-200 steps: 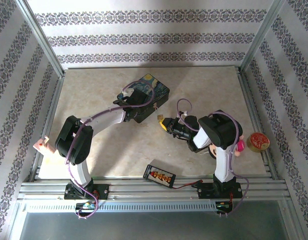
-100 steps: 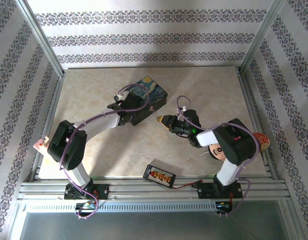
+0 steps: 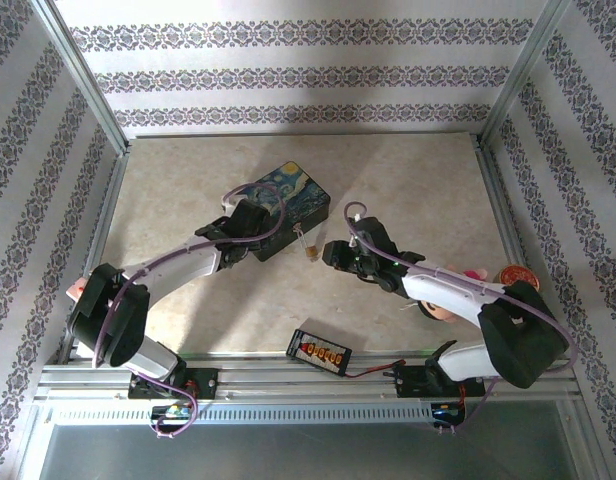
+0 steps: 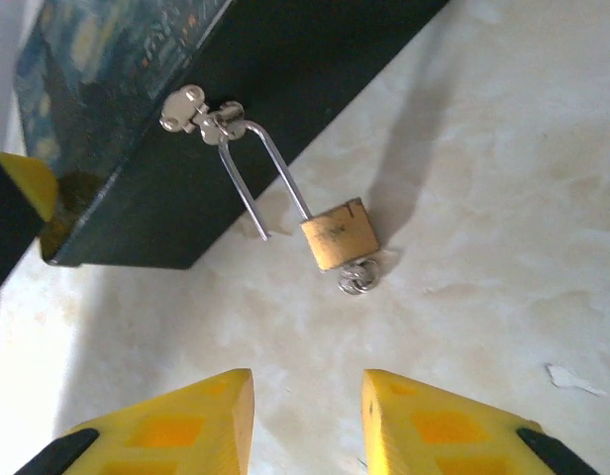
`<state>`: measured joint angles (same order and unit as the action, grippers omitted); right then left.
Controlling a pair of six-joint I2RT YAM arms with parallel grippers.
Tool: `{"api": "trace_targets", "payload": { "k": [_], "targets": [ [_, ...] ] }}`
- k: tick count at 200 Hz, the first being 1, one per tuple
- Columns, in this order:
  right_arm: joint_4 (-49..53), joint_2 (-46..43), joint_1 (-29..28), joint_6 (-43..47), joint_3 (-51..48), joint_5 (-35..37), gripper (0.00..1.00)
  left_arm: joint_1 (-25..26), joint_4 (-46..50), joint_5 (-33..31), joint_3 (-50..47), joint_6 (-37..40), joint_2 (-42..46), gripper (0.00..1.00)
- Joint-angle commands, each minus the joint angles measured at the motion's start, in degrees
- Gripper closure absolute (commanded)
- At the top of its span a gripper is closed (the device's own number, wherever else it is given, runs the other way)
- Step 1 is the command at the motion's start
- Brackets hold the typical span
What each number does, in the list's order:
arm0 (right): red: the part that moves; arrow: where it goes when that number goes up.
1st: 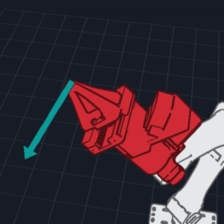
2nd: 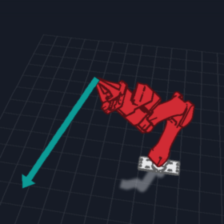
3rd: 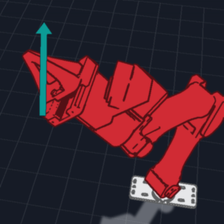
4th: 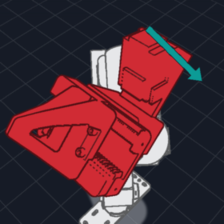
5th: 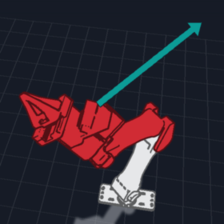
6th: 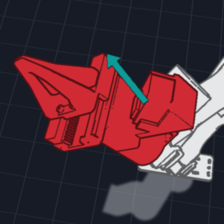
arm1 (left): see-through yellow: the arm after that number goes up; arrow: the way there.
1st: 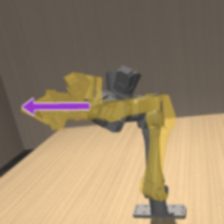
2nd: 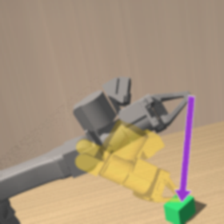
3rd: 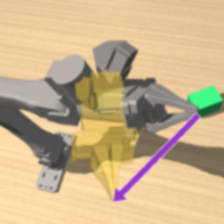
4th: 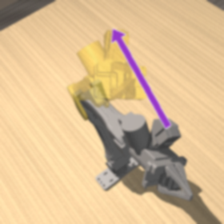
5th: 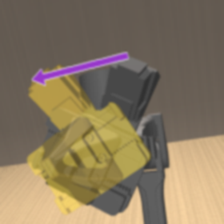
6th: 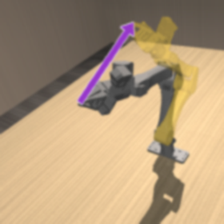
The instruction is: Unlock a padlock with a key
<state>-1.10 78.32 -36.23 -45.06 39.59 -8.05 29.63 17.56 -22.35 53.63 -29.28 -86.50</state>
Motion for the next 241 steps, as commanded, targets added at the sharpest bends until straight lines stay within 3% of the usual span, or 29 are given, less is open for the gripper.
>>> {"api": "trace_targets", "payload": {
  "k": [1,37,46,95,110,241],
  "targets": [
    [9.36,-0.70,-1.82,5.24,3.65,5.72,0.66,-1.92,1.21,1.01,-1.73,2.29,1.64,0.01],
    [11.89,4.29,-2.09,9.07,7.79,5.68,0.66,-5.07,-0.98,4.87,-3.34,1.78,1.87,0.01],
    [12.85,5.99,-2.02,10.43,9.49,5.68,0.53,-5.94,-1.36,6.15,-3.28,1.46,1.62,0.01],
    [13.86,15.21,-2.26,16.74,16.78,4.99,0.51,-7.19,-2.09,9.23,-2.65,-0.33,1.04,0.01],
    [13.75,17.57,-2.57,18.07,18.41,5.07,0.43,-7.29,-1.84,9.60,-2.60,-0.74,0.98,0.01],
    [10.26,30.05,-4.03,22.21,24.93,3.83,0.42,-8.58,-1.98,12.75,-2.21,-3.15,1.50,0.01]
  ]
}}
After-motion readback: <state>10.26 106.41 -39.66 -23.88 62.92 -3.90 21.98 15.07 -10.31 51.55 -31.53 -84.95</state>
